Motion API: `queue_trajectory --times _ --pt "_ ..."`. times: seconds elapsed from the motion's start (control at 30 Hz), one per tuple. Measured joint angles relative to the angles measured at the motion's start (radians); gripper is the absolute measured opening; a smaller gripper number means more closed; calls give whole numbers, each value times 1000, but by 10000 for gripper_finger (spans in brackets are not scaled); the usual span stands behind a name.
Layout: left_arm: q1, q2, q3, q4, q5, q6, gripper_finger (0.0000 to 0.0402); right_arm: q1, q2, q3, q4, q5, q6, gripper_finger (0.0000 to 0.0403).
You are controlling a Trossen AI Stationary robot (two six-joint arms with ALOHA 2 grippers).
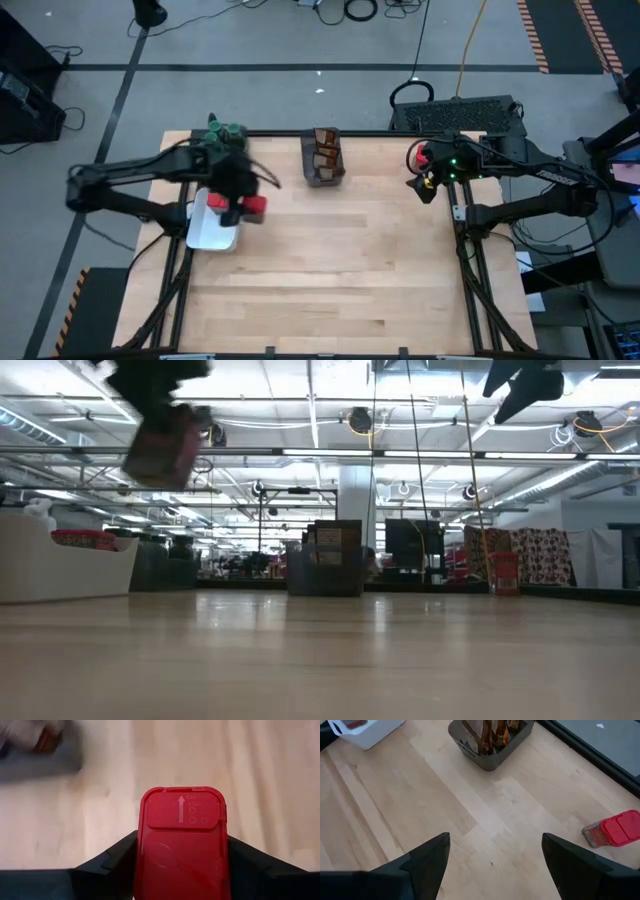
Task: Sort spices by type
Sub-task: Put the bottom red seasoning can into the white bin
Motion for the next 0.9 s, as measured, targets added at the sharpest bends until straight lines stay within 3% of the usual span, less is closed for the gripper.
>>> queue_trajectory --times 0.17,0.33,0.5,0.9 --pt "0 -205 -149 -22 -70 -63 227 0 0 0 24 0 -4 299" --pt "0 -302 -205 -125 -139 -44 227 0 0 0 36 0 -4 299" --pt "0 -315 -237 -216 -167 5 228 0 0 0 36 0 -3 299" --pt "0 -293 -295 -234 -148 8 228 0 0 0 36 0 -5 299"
